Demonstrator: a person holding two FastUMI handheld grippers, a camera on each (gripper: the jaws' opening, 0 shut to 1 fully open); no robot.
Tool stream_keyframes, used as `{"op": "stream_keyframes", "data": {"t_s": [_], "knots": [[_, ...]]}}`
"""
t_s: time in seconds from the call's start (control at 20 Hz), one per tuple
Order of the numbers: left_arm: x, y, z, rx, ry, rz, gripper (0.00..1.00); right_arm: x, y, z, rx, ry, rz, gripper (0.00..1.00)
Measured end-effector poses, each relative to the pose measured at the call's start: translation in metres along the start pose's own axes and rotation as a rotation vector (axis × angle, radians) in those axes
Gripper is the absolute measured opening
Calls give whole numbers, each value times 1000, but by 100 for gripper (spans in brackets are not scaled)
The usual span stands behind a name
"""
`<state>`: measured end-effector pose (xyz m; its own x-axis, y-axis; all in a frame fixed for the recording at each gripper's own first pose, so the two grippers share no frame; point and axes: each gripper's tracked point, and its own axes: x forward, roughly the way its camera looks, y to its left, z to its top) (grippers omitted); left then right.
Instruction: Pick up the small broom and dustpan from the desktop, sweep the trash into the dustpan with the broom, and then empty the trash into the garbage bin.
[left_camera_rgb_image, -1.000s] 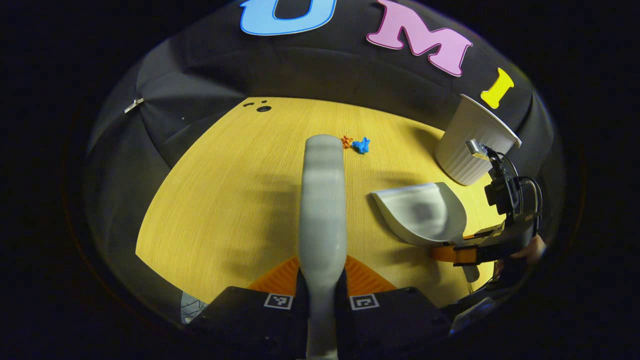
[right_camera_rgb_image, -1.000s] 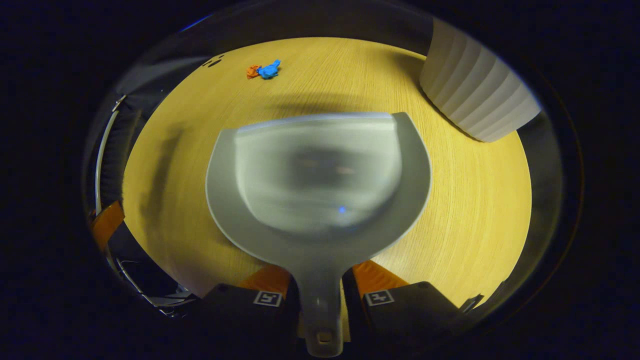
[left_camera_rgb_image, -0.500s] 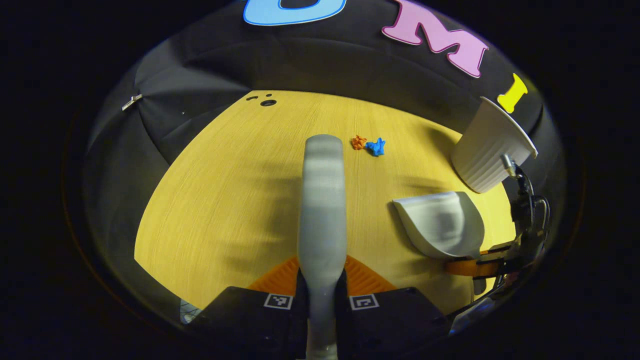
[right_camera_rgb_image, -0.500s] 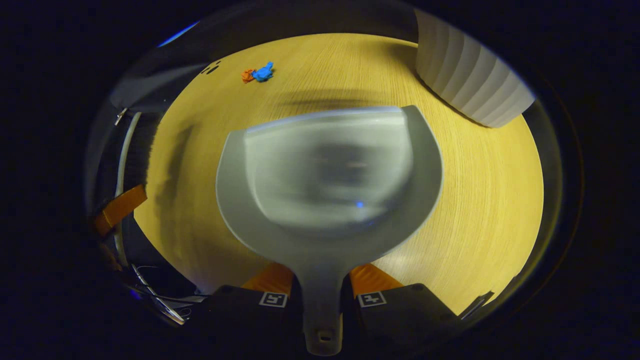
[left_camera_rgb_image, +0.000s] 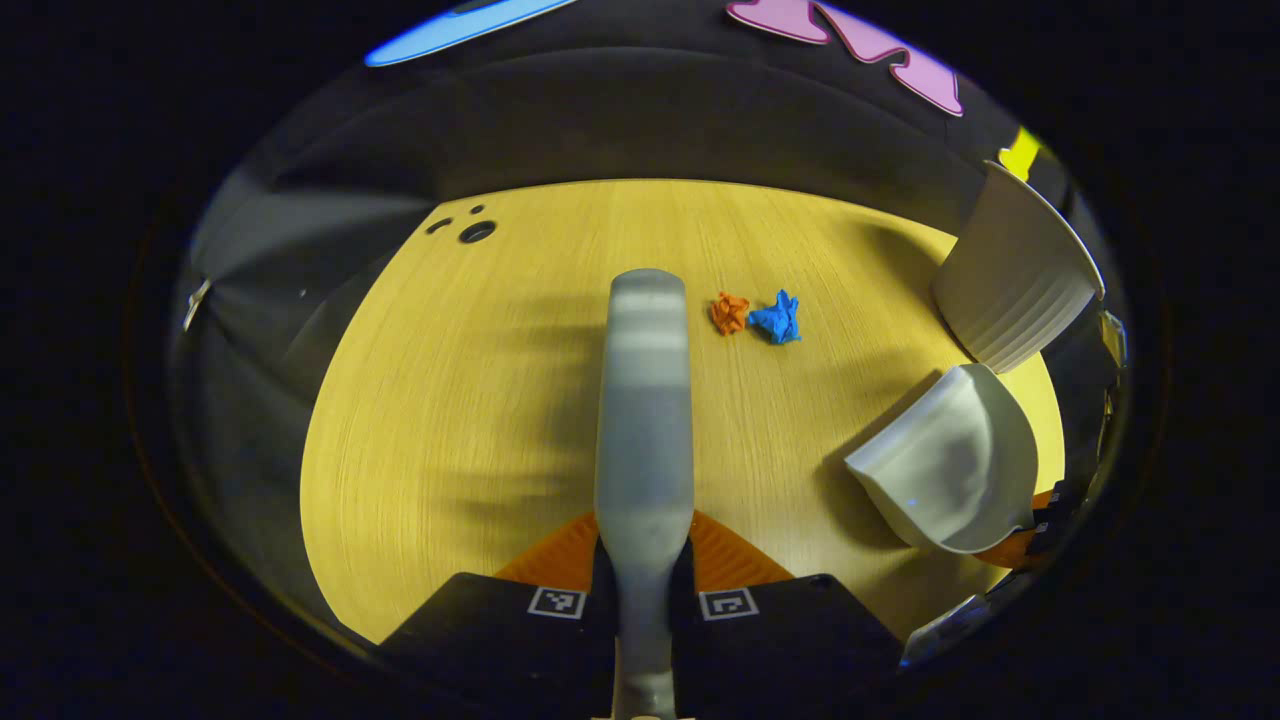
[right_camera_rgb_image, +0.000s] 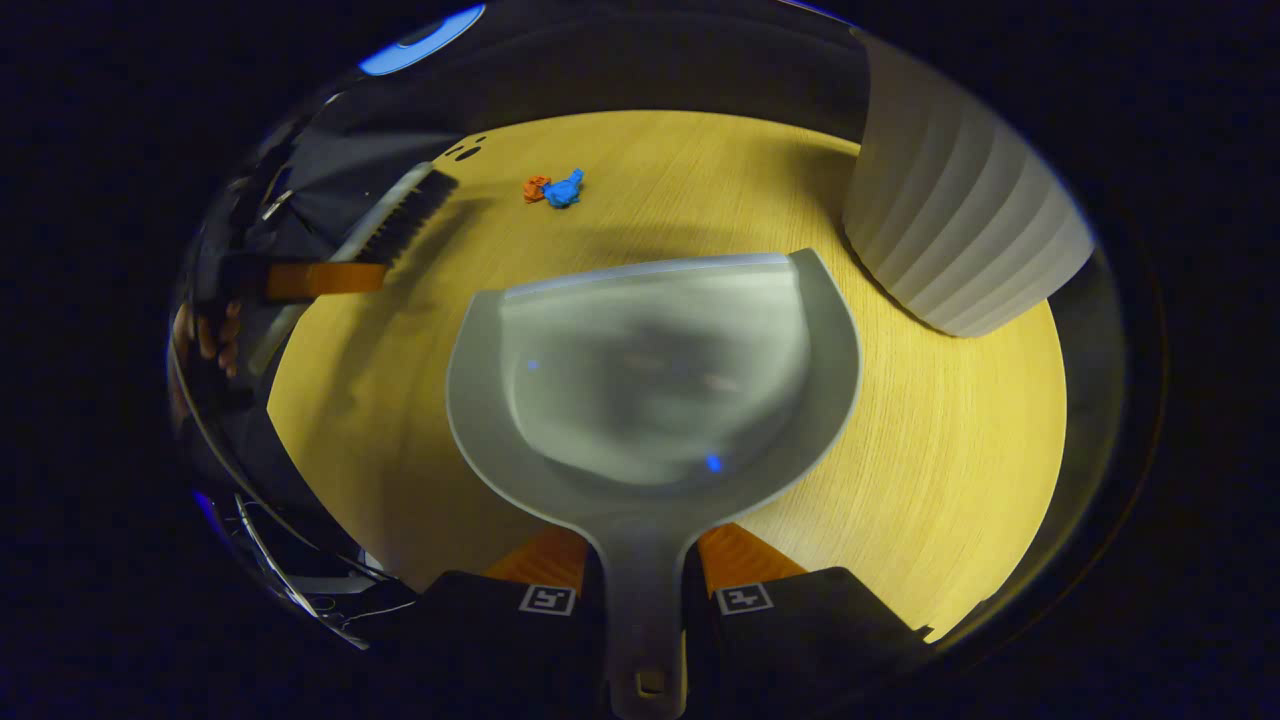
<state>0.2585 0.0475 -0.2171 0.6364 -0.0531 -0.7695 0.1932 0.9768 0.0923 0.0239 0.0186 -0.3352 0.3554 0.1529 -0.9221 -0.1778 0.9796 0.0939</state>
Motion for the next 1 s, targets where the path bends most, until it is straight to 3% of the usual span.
{"op": "stream_keyframes", "data": {"t_s": [0.3,0.4,0.5,0.8,0.85,1.0], "knots": [[47,21,52,230,39,17,27,-19,-5,5,-152,-18,49,36],[66,23,69,355,44,15,27,-16,-17,0,-195,2,34,40],[78,20,86,501,55,-2,27,-11,-30,-5,-220,27,19,36],[93,-25,95,777,107,-158,27,1,-43,-9,-246,74,14,36],[93,-34,92,801,116,-183,26,2,-42,-8,-251,75,18,39],[84,-65,77,839,149,-253,27,8,-48,-10,-268,82,27,32]]}}
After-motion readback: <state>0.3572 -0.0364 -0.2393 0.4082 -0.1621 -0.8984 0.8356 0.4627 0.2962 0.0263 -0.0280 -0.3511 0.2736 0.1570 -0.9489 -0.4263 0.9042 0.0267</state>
